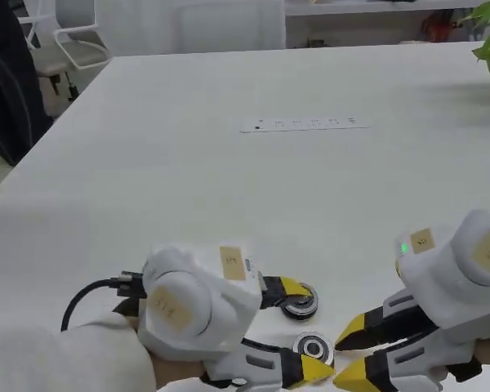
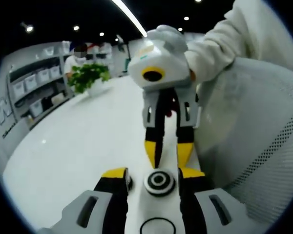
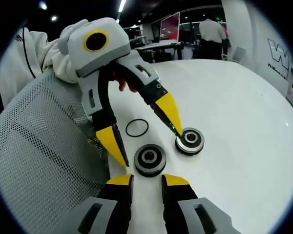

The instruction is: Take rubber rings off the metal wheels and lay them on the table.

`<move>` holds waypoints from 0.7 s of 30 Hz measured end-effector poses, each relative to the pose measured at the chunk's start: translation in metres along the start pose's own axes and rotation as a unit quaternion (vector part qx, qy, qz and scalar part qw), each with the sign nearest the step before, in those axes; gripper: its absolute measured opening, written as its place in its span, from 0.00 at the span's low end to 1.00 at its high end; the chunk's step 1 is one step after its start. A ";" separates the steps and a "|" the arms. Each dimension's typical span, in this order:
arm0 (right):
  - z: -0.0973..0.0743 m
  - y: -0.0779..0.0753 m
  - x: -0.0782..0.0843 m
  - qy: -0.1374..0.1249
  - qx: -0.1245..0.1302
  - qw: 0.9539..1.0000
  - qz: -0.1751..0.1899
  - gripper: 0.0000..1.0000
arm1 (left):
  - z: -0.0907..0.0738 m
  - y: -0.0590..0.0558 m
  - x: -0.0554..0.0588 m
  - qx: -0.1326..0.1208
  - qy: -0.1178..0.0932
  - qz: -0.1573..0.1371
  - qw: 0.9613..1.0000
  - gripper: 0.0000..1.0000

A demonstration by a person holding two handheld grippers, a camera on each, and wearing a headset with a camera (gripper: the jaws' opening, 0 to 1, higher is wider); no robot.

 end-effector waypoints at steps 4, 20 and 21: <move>0.001 -0.002 -0.002 -0.006 0.010 1.000 -0.002 0.21 | 0.003 -0.003 0.005 0.008 0.009 -0.015 1.000 0.24; 0.003 -0.004 -0.001 -0.006 0.021 1.000 -0.001 0.20 | 0.004 -0.008 0.010 0.019 0.008 -0.020 1.000 0.17; 0.003 -0.004 -0.001 -0.007 0.022 1.000 0.000 0.20 | 0.004 -0.008 0.010 0.018 0.007 -0.020 1.000 0.17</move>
Point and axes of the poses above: the centre of the closed fingertips' face, and the gripper's own axes: z roughly forward along the fingers, y roughly to its left, x roughly out of its underside, the point moved 8 cm from there along -z, roughly backward along the fingers, and after that the axes turned 8 degrees about -x, right-handed, at the moved point
